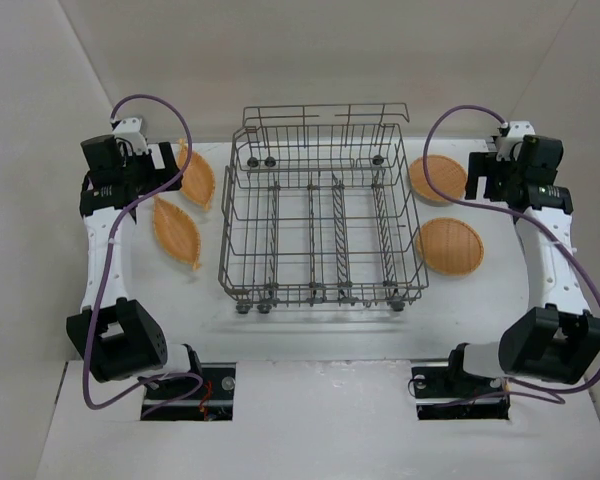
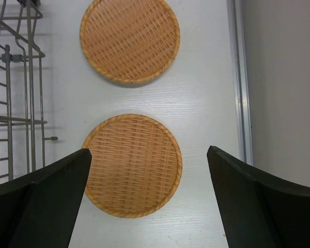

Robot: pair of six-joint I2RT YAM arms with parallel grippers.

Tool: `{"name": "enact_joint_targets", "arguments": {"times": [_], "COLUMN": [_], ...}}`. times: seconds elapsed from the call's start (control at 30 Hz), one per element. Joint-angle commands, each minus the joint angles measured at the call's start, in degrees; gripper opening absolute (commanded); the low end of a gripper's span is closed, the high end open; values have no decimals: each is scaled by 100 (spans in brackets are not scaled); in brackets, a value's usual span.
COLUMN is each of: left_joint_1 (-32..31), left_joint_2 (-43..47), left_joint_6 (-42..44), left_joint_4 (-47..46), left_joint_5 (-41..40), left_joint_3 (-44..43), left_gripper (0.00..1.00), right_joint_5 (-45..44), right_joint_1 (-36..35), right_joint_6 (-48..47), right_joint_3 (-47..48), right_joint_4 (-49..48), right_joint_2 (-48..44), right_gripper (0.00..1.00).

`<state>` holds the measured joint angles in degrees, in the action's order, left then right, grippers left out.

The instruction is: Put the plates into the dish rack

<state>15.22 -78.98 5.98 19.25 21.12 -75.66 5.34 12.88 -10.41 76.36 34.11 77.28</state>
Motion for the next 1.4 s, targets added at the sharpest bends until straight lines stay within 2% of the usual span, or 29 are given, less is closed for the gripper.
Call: {"name": "enact_joint_targets", "arguments": {"times": [0.0,0.13,0.3,0.47,0.67,0.73,0.93,1.1,1.23,1.37], "left_joint_1": [20,-6,-59,-103,-173,-199,-199,-173,-120,-138], "left_joint_2": [225,181,146,216,243,208,102,67,154,225], "left_joint_6": [149,237,272,351,448,466,466,641,712,817], "left_joint_4": [-219,-246,-272,-430,-475,-431,-176,-105,-105,-53], "left_joint_5": [-91,-91,-91,-135,-179,-214,-240,-284,-311,-434], "left_joint_3": [7,-2,-19,60,139,130,104,244,402,464], "left_gripper": [100,100,100,100,100,100,100,100,100,100], "right_joint_5": [-218,-341,36,344,291,536,1968,2821,3568,3912], "right_joint_1": [-45,-106,-115,-36,-168,-159,376,746,1062,1238], "right_joint_6": [259,216,127,207,48,223,935,1401,1726,1964], "right_joint_3": [-94,-411,-306,-428,-280,35,1564,2645,3455,3991], "right_joint_4": [-764,-1222,-1257,-1933,-2049,-1787,-134,657,1194,1449], "right_joint_2": [-528,-696,-696,-889,-583,-250,1516,2825,3881,4681], "right_gripper": [100,100,100,100,100,100,100,85,79,73]}}
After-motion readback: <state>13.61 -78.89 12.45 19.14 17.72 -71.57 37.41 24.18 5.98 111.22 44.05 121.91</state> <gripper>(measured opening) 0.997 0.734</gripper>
